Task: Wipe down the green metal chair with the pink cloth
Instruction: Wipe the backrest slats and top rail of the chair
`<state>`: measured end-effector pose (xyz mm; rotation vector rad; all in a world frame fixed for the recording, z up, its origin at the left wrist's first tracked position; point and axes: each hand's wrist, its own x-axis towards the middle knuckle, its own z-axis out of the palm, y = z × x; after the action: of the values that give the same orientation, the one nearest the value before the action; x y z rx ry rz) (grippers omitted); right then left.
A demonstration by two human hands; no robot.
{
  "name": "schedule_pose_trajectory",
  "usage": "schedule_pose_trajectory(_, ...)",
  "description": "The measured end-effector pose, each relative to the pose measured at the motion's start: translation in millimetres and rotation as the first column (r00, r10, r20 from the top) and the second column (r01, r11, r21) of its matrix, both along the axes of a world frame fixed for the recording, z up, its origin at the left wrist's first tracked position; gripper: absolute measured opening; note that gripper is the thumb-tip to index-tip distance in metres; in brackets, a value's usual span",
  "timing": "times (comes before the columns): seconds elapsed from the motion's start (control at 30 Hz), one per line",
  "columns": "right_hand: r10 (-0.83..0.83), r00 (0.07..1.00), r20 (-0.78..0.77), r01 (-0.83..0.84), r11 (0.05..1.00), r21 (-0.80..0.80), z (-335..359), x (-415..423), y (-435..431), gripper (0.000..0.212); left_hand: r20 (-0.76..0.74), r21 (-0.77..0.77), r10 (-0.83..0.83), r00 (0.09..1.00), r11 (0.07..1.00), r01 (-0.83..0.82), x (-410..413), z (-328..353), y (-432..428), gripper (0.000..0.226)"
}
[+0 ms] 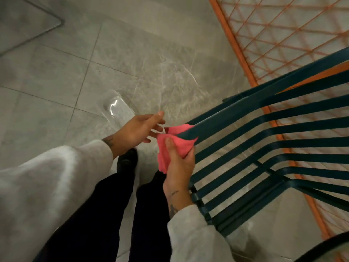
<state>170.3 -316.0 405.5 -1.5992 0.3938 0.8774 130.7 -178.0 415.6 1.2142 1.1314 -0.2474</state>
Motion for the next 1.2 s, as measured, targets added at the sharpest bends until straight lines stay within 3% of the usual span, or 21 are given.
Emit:
schedule_pose_trajectory(0.13, 0.105, 0.975, 0.196, -0.088, 0.992, -0.095, -27, -20, 5, 0.059, 0.055, 0.043, -0.178, 0.983, 0.984, 0.175, -10, -14, -8, 0.042)
schedule_pose_trajectory(0.27, 0.429, 0.853, 0.297, -0.342, 0.890, -0.303, -65, -9, -4, 0.046, -0.027, 0.144, -0.322, 0.946, 0.936, 0.322, -16, -31, -21, 0.035)
schedule_pose_trajectory(0.33, 0.591, 0.758, 0.275, -0.444, 0.777, -0.445, -91, -3, -6, 0.044, -0.045, 0.118, -0.297, 0.954, 0.946, 0.300, -16, -41, -21, 0.038)
schedule_pose_trajectory(0.43, 0.850, 0.506, 0.148, -0.516, 0.435, -0.737, -117, 9, -1, 0.039, -0.025, 0.050, -0.256, 0.966, 0.965, 0.257, -14, -51, -19, 0.042)
schedule_pose_trajectory(0.5, 0.907, 0.411, 0.087, -0.555, 0.325, -0.766, -122, 20, 4, 0.035, -0.015, 0.024, -0.253, 0.967, 0.967, 0.254, -12, -55, -14, 0.044)
schedule_pose_trajectory(0.6, 0.874, 0.484, 0.042, -0.610, 0.372, -0.700, -110, 28, 1, 0.044, 0.010, -0.010, -0.223, 0.975, 0.975, 0.223, -8, -54, -8, 0.043)
schedule_pose_trajectory(0.67, 0.873, 0.482, 0.070, -0.650, 0.410, -0.640, -94, 24, 2, 0.036, 0.025, -0.024, -0.195, 0.981, 0.980, 0.196, -6, -52, -8, 0.037)
schedule_pose_trajectory(0.77, 0.747, 0.652, 0.134, -0.607, 0.619, -0.499, -57, 18, -4, 0.027, 0.043, -0.020, -0.143, 0.989, 0.989, 0.144, -3, -52, -9, 0.036)
schedule_pose_trajectory(0.83, 0.617, 0.775, 0.140, -0.538, 0.759, -0.367, -32, 16, -12, 0.034, 0.057, -0.011, -0.107, 0.993, 0.994, 0.108, -3, -50, -10, 0.037)
schedule_pose_trajectory(0.97, 0.310, 0.942, 0.129, -0.300, 0.950, -0.090, -2, 23, -23, 0.046, 0.097, 0.018, -0.130, 0.987, 0.992, 0.128, 5, -40, -9, 0.042)
schedule_pose_trajectory(1.07, 0.153, 0.983, 0.098, -0.149, 0.988, -0.045, 12, 46, -16, 0.055, 0.155, 0.045, -0.171, 0.973, 0.985, 0.166, 26, -22, -7, 0.044)
schedule_pose_trajectory(1.2, 0.068, 0.995, 0.069, -0.060, 0.992, -0.109, 24, 98, -5, 0.046, 0.244, -0.017, -0.219, 0.945, 0.973, 0.230, 59, 1, -7, 0.026)
